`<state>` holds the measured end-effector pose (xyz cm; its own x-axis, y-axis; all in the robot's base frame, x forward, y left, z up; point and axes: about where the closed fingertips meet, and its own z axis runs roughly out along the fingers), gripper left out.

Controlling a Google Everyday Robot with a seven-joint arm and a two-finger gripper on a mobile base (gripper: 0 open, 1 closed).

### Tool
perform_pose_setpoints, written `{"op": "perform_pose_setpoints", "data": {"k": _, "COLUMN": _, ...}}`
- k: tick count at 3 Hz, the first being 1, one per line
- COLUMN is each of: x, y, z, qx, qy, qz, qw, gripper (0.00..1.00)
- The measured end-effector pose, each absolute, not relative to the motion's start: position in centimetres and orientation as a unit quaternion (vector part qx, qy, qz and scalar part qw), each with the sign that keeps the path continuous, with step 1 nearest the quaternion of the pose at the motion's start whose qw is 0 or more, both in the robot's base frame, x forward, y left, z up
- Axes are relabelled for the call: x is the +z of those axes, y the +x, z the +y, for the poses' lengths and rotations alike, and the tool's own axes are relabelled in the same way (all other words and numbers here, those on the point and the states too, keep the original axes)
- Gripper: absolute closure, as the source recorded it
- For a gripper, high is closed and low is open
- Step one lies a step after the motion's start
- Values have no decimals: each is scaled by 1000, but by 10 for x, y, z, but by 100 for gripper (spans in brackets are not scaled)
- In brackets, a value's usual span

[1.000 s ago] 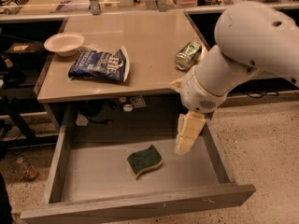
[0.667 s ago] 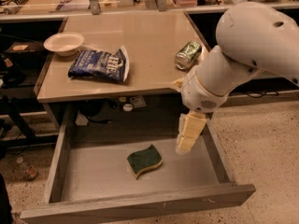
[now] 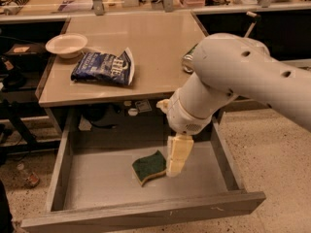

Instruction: Pick sponge from top drawer and place on counter

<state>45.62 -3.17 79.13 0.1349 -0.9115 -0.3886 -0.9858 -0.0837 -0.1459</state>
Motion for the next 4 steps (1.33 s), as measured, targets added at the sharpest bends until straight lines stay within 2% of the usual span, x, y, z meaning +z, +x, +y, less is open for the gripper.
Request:
{"op": "perform_pose_setpoints", "data": {"k": 2, "x": 750, "y": 474, "z": 19, "qx": 108, "qy": -761, "qz": 613, "qw": 186, "gripper": 0}}
{"op": "perform_pose_setpoints", "data": {"k": 4, "x": 708, "y": 490, "z": 24, "qx": 116, "qy": -769, "qz": 600, "qw": 189, "gripper": 0}}
